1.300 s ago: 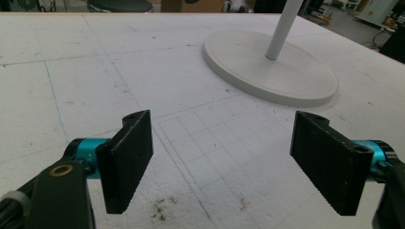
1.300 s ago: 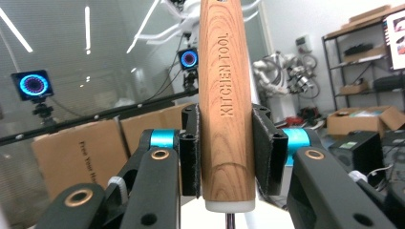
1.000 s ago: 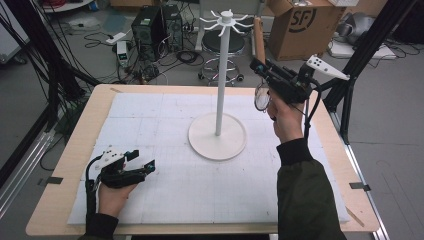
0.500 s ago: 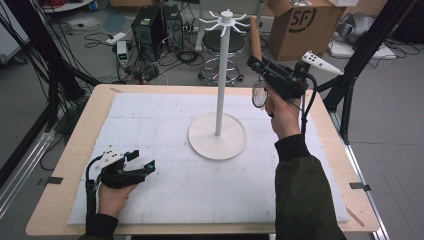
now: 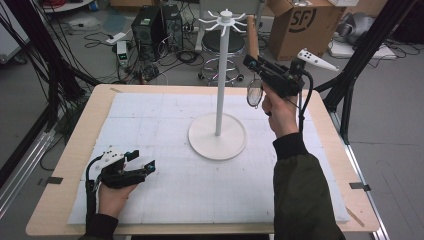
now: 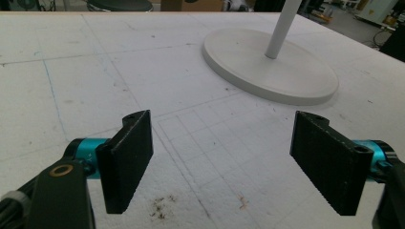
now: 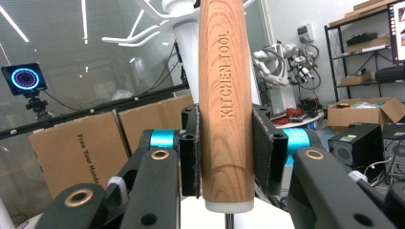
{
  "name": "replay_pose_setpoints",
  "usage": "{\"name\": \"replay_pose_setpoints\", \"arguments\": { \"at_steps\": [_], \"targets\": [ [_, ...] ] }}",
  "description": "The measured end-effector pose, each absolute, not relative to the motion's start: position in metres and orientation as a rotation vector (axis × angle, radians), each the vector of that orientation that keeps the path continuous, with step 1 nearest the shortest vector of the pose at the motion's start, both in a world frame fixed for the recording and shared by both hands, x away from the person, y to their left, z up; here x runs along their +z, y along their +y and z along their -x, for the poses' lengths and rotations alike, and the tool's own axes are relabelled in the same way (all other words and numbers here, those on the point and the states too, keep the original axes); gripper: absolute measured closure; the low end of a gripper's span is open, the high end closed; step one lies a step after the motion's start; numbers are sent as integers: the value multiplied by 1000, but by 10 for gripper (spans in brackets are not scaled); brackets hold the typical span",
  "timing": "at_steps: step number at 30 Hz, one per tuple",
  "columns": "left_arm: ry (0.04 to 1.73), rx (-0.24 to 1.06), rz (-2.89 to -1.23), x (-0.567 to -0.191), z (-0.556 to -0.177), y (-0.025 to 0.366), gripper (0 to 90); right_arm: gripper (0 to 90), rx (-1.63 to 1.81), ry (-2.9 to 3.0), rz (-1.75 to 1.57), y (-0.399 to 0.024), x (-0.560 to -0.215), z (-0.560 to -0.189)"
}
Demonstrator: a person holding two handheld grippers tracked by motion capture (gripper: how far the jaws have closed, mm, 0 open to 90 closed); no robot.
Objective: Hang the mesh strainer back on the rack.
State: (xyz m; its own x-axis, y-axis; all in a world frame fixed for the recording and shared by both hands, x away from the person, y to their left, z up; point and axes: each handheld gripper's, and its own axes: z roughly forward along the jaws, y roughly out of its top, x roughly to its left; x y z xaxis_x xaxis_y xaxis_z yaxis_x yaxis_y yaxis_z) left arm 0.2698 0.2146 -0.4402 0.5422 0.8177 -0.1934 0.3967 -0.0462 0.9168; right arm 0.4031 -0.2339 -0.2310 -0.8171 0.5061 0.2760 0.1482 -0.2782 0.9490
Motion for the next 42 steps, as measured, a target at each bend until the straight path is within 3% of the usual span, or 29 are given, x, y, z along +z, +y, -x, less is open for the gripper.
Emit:
{"name": "replay_pose_setpoints", "arguments": {
  "at_steps": [37,40,42],
  "targets": [
    [1035,469,-1663,-441,-270,214,231,670,2220,1798,-772,-231,-240,-403],
    [1034,467,-1665,-441,-270,214,231,650,2211,1801,-776,-231,-240,-403],
    [1034,468,-1666,-440,-270,214,231,587,2201,1774,-800,-231,-240,-403]
  ]
}}
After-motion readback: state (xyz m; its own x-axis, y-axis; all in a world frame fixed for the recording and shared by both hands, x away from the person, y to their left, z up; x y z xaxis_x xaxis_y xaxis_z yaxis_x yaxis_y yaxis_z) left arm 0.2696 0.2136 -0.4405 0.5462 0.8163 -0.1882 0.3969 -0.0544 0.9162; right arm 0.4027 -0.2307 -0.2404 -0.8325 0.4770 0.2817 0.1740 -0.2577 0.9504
